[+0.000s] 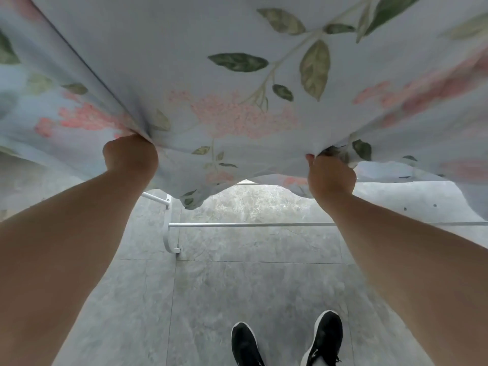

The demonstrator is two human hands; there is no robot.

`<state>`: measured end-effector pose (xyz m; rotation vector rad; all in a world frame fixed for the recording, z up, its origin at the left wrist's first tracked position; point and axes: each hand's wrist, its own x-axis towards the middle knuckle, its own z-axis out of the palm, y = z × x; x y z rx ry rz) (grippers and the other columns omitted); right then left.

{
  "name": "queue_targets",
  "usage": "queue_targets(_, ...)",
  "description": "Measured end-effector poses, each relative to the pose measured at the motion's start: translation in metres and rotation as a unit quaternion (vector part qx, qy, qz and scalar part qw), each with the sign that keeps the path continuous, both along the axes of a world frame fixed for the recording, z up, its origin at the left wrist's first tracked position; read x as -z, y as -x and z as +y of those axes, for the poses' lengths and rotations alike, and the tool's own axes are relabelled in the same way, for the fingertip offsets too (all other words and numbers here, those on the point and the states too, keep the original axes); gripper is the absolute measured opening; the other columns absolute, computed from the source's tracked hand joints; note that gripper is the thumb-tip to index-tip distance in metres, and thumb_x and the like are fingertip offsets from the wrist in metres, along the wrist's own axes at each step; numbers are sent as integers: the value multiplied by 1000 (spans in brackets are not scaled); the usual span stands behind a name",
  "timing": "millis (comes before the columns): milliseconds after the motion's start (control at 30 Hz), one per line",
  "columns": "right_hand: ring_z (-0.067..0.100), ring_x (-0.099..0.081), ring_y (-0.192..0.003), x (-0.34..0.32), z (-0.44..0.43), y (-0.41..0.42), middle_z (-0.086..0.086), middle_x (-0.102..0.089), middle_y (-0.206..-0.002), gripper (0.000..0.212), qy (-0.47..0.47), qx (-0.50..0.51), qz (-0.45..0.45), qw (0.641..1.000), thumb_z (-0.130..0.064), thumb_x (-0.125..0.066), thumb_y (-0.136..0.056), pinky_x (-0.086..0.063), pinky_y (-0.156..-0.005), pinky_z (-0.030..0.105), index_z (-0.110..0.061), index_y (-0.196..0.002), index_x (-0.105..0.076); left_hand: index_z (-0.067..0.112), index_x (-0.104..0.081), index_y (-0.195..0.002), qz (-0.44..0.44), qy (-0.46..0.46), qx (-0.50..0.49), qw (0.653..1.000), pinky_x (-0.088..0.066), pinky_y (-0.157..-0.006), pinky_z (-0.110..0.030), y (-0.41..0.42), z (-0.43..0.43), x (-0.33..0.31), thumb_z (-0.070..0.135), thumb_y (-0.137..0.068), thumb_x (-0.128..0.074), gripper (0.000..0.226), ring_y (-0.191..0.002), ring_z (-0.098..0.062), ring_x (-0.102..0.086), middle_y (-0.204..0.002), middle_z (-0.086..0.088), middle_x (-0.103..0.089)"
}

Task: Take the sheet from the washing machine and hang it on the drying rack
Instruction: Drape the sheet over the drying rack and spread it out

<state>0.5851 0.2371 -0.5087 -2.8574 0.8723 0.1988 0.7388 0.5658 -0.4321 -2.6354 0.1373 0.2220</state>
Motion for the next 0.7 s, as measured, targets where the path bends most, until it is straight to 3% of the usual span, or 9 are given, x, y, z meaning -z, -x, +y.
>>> queue_targets(100,32,-65,-76,29,5,-7,8,-62,-74,48,-17,5,-5,1000,-39,-28,-110,-40,-64,35,-12,-86,-60,2,-69,-95,11,-9,-15,1000,-38,-71,-33,-4,2,32,-3,-88,-47,24,-90,-33,-62,-92,-15,-66)
queue_targets(200,30,-61,-73,57,10,4,7,-60,-72,49,-36,9,7,999,-37,-29,-110,-39,-66,34,-10,-90,-64,2,-69,-95,39,-20,-27,999,-38,-71,-33,-2,5,61,-3,-87,-48,23,-91,-34,-62,-92,-15,-66)
queue_targets(333,35,-67,-92,89,15,28,11,-71,-91,47,-79,17,34,996,-36,-29,-110,-39,-70,35,-8,-100,-66,6,-70,-86,75,-55,-25,995,-36,-67,-32,8,1,82,-1,-87,-52,19,-71,-27,-52,-70,-6,-54)
queue_targets(400,35,-66,-97,98,16,35,12,-71,-97,46,-102,29,53,993,-35,-29,-111,-37,-72,35,-8,-104,-65,8,-69,-84,93,-89,-4,992,-38,-67,-32,13,-4,81,-1,-85,-56,16,-70,-24,-50,-69,-4,-53)
queue_targets(533,35,-64,-107,96,4,28,11,-69,-108,38,-165,97,61,980,-35,-35,-109,-37,-76,36,-9,-118,-62,11,-70,-103,124,-103,-1,987,-40,-73,-33,22,-15,70,6,-90,-54,22,-83,-26,-58,-83,-4,-61)
queue_targets(633,34,-62,-108,87,-6,35,10,-65,-114,40,-188,77,104,974,-38,-34,-109,-41,-78,38,-8,-124,-58,13,-59,-131,161,-37,-60,984,-44,-87,-38,43,-18,62,37,-105,-33,44,-109,-30,-62,-119,-7,-65)
queue_targets(700,31,-61,-110,68,-10,53,7,-61,-115,39,-195,35,148,969,-39,-38,-107,-45,-82,40,-10,-126,-56,13,-56,-135,194,-18,-75,978,-49,-92,-39,66,-29,51,54,-102,-28,60,-106,-29,-66,-123,-7,-65)
